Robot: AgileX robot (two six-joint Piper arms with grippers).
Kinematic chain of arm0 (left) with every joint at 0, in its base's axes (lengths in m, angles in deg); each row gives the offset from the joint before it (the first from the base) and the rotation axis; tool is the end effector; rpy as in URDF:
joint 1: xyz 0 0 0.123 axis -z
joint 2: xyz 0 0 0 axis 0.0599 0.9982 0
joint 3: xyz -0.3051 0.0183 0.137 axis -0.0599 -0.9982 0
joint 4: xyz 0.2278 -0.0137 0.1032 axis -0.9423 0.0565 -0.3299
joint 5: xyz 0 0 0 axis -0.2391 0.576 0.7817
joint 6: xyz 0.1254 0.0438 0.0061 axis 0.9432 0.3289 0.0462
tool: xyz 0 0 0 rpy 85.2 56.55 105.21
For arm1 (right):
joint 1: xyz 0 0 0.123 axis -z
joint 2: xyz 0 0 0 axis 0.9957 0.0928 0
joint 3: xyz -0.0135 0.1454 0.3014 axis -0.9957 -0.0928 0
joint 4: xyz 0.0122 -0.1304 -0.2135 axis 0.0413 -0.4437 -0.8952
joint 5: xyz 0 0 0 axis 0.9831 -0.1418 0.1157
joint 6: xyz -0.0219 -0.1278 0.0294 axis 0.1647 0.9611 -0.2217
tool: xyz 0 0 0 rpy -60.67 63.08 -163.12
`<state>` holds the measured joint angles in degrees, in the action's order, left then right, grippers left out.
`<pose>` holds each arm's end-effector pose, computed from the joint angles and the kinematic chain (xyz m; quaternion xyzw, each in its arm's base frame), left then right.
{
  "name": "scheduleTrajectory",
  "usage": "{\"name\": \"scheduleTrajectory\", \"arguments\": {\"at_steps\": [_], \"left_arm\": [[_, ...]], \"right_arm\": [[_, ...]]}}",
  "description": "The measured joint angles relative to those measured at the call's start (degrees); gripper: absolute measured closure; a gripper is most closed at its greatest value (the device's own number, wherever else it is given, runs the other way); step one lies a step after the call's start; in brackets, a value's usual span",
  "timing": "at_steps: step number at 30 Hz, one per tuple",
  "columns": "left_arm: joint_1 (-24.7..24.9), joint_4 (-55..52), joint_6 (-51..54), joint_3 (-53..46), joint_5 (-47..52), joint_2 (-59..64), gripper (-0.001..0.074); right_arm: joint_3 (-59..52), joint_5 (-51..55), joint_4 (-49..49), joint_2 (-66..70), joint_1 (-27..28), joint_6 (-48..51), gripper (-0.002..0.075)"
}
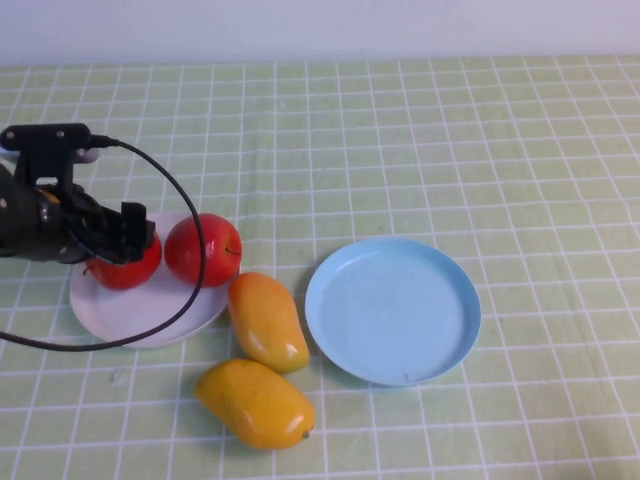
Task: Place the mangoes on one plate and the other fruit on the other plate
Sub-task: Put one type of fruit in the left plate, then put another type of fruit in the right plate
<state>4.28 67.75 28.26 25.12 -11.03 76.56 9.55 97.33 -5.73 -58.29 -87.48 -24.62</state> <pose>0.3686 -0.0579 0.2385 0.0632 0.9326 -0.0551 0.3509 0.0414 0.0095 0.1623 -0.0176 0.7960 0.0511 0.6029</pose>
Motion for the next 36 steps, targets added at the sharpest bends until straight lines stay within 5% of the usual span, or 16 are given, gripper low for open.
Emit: {"name": "scheduleTrajectory", "arguments": {"at_steps": [16,29,33,36], "left_arm": [[-0.2,0.0,0.1,0.6,25.1,-6.0,0.0139],[0.1,0.0,0.1,0.4,20.3,-16.3,0.0155],[3.2,-1.9,0.1,-3.7,16.7,-24.8,0.0304],[4.2,-2.7,0.1,-8.9,14.4,-34.3,0.0511]], "right_arm": [[0.0,0.0,0.2,0.0,0.0,0.0,0.0741],[0.0,0.0,0.2,0.0,0.0,0.0,0.0741],[0.0,0.0,0.2,0.0,0.0,0.0,0.0741],[0.0,0.0,0.2,0.0,0.0,0.0,0.0741]]}}
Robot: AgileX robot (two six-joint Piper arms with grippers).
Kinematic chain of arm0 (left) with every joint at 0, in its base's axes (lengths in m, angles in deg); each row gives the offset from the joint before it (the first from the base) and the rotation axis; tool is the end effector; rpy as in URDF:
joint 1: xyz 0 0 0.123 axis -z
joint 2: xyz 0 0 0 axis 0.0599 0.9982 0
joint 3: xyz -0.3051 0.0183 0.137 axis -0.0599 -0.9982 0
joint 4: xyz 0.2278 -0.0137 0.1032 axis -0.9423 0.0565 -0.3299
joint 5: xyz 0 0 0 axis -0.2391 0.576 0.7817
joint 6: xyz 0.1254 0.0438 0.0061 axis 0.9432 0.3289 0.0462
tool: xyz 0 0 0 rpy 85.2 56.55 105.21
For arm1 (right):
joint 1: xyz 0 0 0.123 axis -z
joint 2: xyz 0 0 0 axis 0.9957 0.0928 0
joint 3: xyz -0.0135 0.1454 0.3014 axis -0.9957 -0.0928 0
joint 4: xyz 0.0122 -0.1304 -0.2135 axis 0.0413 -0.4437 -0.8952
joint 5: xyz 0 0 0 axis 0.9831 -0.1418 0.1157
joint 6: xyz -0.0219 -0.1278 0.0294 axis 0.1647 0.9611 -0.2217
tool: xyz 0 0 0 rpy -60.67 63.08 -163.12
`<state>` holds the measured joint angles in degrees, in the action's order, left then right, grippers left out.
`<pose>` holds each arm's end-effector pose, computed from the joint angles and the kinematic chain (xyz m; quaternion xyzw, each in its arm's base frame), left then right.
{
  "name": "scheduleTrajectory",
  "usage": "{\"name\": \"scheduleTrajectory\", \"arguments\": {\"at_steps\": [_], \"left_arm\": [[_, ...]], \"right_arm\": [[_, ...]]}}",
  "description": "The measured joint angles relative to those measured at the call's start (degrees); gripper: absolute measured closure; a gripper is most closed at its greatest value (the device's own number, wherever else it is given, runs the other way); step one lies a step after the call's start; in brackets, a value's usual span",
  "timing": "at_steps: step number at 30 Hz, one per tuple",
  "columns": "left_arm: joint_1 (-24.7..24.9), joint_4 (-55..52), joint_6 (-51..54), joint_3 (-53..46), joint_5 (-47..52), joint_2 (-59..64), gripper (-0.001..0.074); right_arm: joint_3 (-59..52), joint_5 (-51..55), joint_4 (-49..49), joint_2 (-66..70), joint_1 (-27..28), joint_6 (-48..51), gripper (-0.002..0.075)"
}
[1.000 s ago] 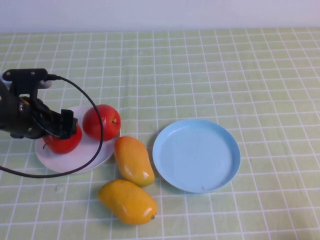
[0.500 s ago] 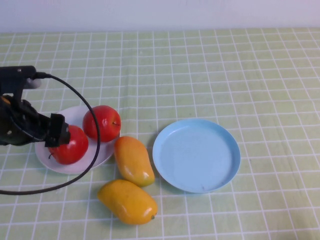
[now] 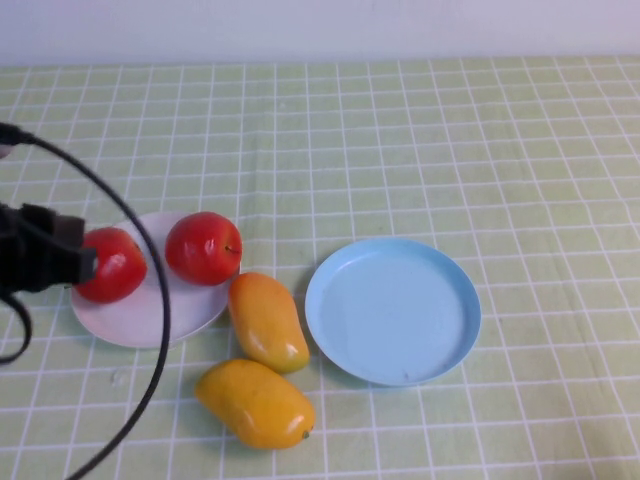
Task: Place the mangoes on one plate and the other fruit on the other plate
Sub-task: Put another type of fruit in the right plate
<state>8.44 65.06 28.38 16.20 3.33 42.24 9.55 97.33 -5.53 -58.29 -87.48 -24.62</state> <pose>0.2143 -0.0562 0.3417 0.1292 0.8868 -0.0733 0.4376 0.0414 0.0097 0.1623 -0.0167 0.7959 0.0525 0.6029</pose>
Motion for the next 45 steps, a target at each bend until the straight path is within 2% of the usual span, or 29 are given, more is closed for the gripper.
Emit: {"name": "scheduleTrajectory", "arguments": {"at_steps": [2,4,7,16,25,31,36,40,45], "left_arm": [[-0.1,-0.8,0.0,-3.2,-0.2,-5.6,0.0638],[-0.1,-1.1,-0.1,-6.5,0.1,-11.4,0.0691],[-0.1,-1.3,-0.7,-10.2,0.9,-18.7,0.0722],[-0.1,-2.1,-7.2,-19.9,1.6,-36.4,0.0735],[-0.1,-2.7,-8.5,-23.9,1.2,-39.0,0.0735],[0.0,-2.7,-6.8,-30.6,-10.5,-40.3,0.0735],[-2.1,-2.7,-5.0,-40.8,-23.1,-50.6,0.0735],[-4.0,-2.7,-4.6,-45.9,-24.4,-59.0,0.0735],[-4.4,-5.4,-5.0,-49.3,-24.5,-60.2,0.0735]], "right_arm": [[0.0,0.0,0.0,0.0,0.0,0.0,0.0741],[0.0,0.0,0.0,0.0,0.0,0.0,0.0741],[0.0,0.0,0.0,0.0,0.0,0.0,0.0741],[0.0,0.0,0.0,0.0,0.0,0.0,0.0741],[0.0,0.0,0.0,0.0,0.0,0.0,0.0741],[0.0,0.0,0.0,0.0,0.0,0.0,0.0741],[0.0,0.0,0.0,0.0,0.0,0.0,0.0741],[0.0,0.0,0.0,0.0,0.0,0.0,0.0741],[0.0,-0.1,0.0,0.0,0.0,0.0,0.0741]]}}
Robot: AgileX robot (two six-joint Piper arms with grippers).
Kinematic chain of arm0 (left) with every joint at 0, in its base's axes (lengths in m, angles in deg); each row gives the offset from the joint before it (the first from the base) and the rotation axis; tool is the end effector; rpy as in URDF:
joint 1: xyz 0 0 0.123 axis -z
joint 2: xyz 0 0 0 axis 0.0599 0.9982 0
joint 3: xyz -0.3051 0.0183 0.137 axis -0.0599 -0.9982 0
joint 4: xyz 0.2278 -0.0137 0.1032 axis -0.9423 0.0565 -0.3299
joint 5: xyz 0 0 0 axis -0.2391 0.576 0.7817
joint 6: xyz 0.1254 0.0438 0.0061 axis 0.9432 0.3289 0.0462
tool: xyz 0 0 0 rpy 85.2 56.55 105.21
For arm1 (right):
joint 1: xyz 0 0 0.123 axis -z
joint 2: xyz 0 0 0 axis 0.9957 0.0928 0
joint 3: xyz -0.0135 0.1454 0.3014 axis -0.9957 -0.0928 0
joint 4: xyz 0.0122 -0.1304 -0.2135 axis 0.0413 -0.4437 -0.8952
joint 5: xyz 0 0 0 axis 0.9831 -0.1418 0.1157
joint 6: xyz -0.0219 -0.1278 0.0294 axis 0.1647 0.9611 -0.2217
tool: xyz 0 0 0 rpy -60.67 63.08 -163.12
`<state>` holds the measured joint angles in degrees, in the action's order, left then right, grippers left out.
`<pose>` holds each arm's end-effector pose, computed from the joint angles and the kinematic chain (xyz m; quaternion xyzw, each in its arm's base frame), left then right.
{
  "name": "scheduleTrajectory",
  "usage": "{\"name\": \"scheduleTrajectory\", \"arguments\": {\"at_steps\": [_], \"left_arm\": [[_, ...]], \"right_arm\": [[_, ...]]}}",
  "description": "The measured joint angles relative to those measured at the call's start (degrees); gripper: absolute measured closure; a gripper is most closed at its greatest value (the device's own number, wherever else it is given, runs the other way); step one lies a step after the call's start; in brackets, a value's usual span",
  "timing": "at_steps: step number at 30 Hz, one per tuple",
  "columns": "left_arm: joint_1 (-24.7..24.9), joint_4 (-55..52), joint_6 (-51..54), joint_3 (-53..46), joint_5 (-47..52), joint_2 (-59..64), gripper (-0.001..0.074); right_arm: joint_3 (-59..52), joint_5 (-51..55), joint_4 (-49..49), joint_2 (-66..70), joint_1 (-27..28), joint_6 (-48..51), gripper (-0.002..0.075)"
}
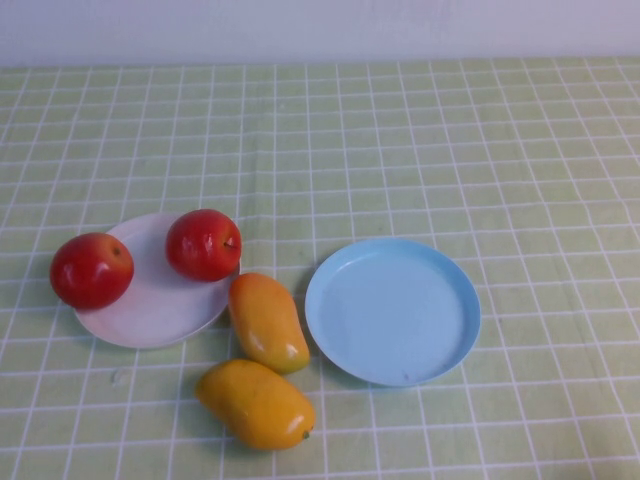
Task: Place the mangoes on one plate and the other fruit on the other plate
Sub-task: Put another type of fruit in the right plate
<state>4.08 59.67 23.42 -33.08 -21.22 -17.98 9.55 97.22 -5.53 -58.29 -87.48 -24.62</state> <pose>0.0465 -0.0072 0.1937 0.0595 0.7187 -0.0388 0.6917 0.0415 0.0097 0.1625 -0.0166 0.7954 0.0525 0.6036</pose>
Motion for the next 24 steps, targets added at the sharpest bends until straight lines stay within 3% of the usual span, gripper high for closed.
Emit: {"name": "scheduleTrajectory", "arguments": {"at_steps": [11,24], "left_arm": [[0.0,-2.2,-0.7,-0.1,14.3,0.0,0.0736],[0.0,-2.2,-0.8,-0.1,15.0,-0.1,0.0736]], "right_arm": [[0.0,0.0,0.0,0.0,0.0,0.0,0.0741],[0.0,0.0,0.0,0.0,0.0,0.0,0.0741]]}}
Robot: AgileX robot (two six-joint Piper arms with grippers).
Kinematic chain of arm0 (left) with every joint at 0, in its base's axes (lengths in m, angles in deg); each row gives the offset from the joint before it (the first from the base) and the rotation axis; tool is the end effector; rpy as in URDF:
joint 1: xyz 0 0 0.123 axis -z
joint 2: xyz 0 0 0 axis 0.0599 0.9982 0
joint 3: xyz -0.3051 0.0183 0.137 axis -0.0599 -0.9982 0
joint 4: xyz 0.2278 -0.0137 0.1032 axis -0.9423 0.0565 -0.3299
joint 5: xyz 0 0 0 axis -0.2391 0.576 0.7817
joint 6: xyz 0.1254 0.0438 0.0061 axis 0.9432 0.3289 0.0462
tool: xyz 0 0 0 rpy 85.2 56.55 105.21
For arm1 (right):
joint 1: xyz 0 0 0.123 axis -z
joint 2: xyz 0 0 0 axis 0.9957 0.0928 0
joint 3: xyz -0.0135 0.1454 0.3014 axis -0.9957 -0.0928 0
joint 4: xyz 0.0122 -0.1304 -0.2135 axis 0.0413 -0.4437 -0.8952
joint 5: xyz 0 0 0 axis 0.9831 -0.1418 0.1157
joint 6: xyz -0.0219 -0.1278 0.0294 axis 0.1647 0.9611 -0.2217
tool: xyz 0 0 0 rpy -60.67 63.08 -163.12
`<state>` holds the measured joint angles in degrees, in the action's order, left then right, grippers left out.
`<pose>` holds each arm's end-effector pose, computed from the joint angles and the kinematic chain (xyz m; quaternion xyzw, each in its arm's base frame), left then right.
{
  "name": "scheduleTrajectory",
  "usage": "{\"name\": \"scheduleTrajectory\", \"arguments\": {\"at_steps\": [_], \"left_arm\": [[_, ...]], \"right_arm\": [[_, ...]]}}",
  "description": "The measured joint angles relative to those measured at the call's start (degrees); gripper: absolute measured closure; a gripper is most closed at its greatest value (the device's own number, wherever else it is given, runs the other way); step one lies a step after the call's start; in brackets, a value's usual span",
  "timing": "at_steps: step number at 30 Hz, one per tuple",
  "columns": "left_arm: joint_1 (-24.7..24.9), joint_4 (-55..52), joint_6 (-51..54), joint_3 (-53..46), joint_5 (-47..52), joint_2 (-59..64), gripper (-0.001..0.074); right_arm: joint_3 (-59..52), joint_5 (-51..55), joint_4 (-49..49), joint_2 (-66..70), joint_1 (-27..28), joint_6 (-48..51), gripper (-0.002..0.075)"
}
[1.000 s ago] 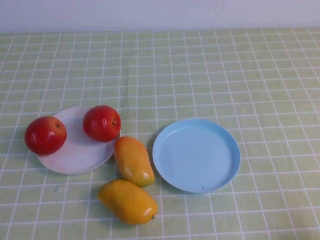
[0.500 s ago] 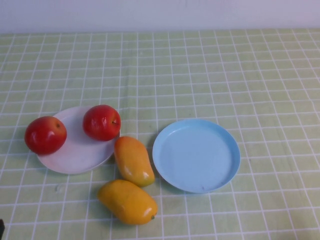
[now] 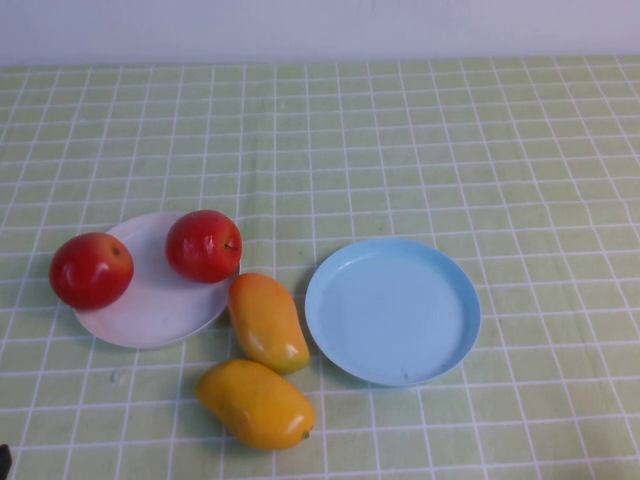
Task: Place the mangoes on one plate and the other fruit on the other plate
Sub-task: Put another type of fruit in the right plate
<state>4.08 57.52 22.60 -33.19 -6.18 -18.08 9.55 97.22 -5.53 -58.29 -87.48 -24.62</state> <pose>0.0405 -0.0068 0.1588 0.0766 0.8020 -0.0278 0.5917 0.0415 0.0097 0.1625 -0.0166 0.7954 0.0525 0.6036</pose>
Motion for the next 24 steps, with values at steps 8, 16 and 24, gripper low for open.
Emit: {"name": "scheduleTrajectory", "arguments": {"at_steps": [8,16,24], "left_arm": [[0.0,0.0,0.0,0.0,0.0,0.0,0.0736],[0.0,0.0,0.0,0.0,0.0,0.0,0.0736],[0.0,0.0,0.0,0.0,0.0,0.0,0.0736]], "right_arm": [[0.0,0.0,0.0,0.0,0.0,0.0,0.0741],[-0.1,-1.8,5.6,0.0,0.0,0.0,0.0741],[-0.1,-13.1,34.7,0.0,0.0,0.0,0.0741]]}}
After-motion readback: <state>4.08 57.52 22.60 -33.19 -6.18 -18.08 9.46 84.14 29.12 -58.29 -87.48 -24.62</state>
